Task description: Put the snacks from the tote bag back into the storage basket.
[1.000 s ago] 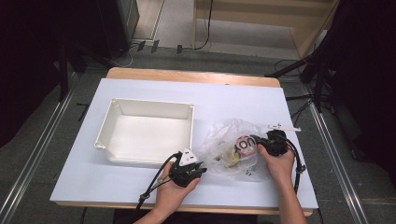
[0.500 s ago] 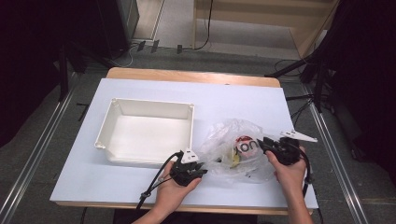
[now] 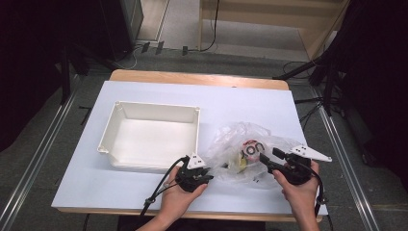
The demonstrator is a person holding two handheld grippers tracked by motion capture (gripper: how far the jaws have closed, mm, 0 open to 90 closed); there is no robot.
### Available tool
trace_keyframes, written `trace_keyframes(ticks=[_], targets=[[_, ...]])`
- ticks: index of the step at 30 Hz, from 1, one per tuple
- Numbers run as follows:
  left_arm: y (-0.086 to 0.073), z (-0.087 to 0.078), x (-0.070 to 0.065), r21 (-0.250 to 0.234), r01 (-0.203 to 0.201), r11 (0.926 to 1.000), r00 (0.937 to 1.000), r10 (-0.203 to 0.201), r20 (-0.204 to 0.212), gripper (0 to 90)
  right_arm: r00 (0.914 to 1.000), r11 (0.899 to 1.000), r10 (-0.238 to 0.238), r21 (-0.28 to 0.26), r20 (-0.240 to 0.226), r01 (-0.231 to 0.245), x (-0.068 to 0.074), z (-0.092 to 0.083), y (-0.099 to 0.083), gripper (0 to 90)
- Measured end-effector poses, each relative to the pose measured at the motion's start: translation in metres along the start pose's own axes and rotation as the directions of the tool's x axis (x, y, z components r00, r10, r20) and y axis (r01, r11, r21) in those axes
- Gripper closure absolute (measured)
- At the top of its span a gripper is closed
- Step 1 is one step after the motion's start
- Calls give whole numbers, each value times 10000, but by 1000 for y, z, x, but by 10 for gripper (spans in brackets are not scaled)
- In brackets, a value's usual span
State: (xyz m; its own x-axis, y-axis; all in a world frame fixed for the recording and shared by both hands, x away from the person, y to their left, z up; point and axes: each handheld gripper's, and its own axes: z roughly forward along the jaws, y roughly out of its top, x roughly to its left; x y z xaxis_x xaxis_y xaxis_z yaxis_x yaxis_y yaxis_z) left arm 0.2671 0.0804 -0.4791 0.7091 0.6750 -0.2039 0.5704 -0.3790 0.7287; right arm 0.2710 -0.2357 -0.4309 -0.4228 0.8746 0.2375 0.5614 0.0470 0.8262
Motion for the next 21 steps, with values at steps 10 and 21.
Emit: trace_keyframes(ticks=[10, 21], targets=[[0, 0, 0, -12, 3, 10000, 10000, -3, 7, 788, 9995, 9947, -198, 1000, -264, 223, 9, 6, -20, 900], [0, 0, 0, -6, -6, 10000, 10000, 6, 8, 789, 9996, 9615, -189, 2739, -185, 233, 13, 20, -43, 867]])
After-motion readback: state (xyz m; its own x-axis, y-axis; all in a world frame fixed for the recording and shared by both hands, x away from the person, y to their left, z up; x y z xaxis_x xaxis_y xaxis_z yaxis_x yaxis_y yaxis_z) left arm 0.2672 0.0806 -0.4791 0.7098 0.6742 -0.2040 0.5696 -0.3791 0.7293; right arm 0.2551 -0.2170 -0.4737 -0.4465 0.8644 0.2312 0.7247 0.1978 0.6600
